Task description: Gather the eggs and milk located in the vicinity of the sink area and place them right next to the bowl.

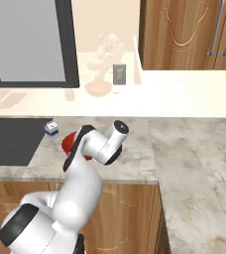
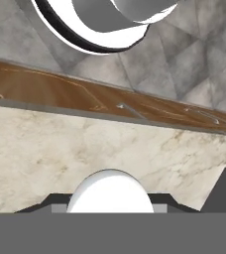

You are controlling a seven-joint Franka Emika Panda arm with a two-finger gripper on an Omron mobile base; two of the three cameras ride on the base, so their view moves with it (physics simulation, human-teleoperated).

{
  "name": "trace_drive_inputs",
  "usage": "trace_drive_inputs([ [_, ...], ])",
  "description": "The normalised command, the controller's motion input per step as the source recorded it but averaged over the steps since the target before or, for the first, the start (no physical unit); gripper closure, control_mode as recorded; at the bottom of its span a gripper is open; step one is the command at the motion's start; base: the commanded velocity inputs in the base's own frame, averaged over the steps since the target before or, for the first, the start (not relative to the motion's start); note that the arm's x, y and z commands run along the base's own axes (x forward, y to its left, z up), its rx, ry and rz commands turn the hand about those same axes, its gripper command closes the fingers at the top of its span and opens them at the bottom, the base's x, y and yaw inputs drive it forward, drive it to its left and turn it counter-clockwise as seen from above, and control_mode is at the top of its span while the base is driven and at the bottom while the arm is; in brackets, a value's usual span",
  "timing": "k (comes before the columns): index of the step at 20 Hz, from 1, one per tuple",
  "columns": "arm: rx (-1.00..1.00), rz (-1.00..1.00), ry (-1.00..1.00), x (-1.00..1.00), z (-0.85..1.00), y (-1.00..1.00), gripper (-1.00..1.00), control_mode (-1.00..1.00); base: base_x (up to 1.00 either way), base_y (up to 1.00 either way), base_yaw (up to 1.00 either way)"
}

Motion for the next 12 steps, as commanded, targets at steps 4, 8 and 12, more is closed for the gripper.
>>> trace_drive_inputs([
  [4, -0.01, 0.18, -0.13, 0.22, -0.29, -0.05, 1.00, -1.00, 0.00, 0.00, 0.00],
  [8, -0.03, 0.18, -0.15, 0.16, -0.24, -0.09, 1.00, -1.00, 0.00, 0.00, 0.00],
  [12, -0.02, 0.20, -0.18, 0.00, -0.20, -0.27, 1.00, -1.00, 0.00, 0.00, 0.00],
])
